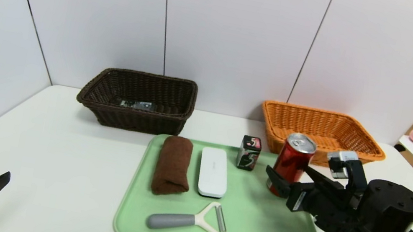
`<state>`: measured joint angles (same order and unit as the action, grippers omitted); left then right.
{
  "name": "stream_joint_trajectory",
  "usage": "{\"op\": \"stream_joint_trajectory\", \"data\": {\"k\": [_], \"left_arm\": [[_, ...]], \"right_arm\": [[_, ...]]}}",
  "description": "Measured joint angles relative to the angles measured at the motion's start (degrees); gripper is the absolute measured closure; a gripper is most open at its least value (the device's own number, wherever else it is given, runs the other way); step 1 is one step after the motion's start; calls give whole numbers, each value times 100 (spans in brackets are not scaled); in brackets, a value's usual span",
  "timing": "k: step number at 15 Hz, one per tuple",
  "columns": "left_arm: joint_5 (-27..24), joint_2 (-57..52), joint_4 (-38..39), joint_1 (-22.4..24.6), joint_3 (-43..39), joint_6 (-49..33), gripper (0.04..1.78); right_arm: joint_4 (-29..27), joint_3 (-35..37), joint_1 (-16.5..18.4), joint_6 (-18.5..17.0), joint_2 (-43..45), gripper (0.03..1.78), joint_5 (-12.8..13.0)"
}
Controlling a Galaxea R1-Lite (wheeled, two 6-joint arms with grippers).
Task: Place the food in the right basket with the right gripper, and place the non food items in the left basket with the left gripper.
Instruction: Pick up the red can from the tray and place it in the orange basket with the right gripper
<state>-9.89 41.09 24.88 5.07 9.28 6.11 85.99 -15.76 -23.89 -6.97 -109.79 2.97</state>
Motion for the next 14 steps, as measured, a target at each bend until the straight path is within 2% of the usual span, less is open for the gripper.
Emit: {"op": "stream_joint_trajectory", "data": {"k": [3,6,8,14], "left_arm": [[0,-59,-5,0,-27,-13,13],[-2,-99,-7,0,-38,-16,13],[-15,-138,-9,0,-79,-18,13],[-41,-215,-16,0,-88,-18,13]], "right_arm": [[80,-22,15,-27,-85,12,5],[118,-44,33,-44,-132,64,2],[118,-49,37,-46,-143,85,2],[116,9,6,-127,-94,92,-41]]}}
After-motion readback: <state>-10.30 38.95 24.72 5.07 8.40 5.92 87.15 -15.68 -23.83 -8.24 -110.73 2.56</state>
